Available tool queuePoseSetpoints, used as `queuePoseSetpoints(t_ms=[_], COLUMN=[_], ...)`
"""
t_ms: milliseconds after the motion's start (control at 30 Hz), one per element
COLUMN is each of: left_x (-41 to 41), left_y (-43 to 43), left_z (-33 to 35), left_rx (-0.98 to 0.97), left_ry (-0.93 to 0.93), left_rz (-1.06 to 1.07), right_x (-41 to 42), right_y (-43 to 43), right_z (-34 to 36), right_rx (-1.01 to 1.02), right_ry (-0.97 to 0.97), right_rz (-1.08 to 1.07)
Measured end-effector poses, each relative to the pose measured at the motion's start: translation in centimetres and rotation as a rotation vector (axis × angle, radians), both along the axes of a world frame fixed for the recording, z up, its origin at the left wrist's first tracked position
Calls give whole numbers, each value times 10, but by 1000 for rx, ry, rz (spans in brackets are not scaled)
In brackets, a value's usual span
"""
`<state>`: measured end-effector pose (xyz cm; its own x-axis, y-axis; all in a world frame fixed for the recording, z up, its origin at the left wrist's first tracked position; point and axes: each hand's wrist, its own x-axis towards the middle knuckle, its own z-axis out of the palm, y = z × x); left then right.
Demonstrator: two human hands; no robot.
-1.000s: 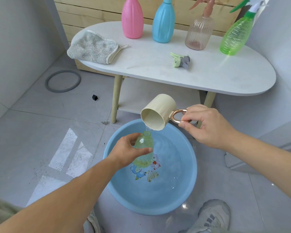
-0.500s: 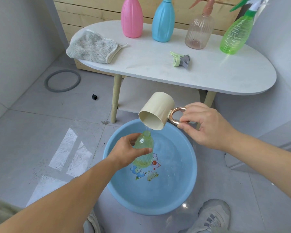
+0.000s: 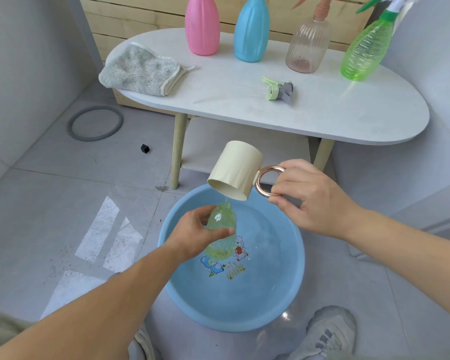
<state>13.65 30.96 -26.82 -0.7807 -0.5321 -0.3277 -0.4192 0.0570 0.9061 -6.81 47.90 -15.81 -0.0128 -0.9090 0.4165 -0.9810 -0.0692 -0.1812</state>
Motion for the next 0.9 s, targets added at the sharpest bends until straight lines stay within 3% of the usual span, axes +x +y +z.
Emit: queuePoseSetpoints(t_ms=[167, 233, 600, 900], left_x=[2, 3, 3, 3], left_y=[1, 2, -2, -3], left_z=[-3, -4, -20, -28], left_rx=[3, 5, 25, 22], left_ry=[4, 4, 8, -13], left_rz=[-9, -8, 11, 1], right_x=[-3, -10, -13, -17], right_y=[-9, -12, -9, -11], right_z=[-22, -39, -155, -175], right_rx=[190, 305, 688, 825], right_ry=[-478, -567, -431, -315], right_rz=[-356, -453, -478, -371])
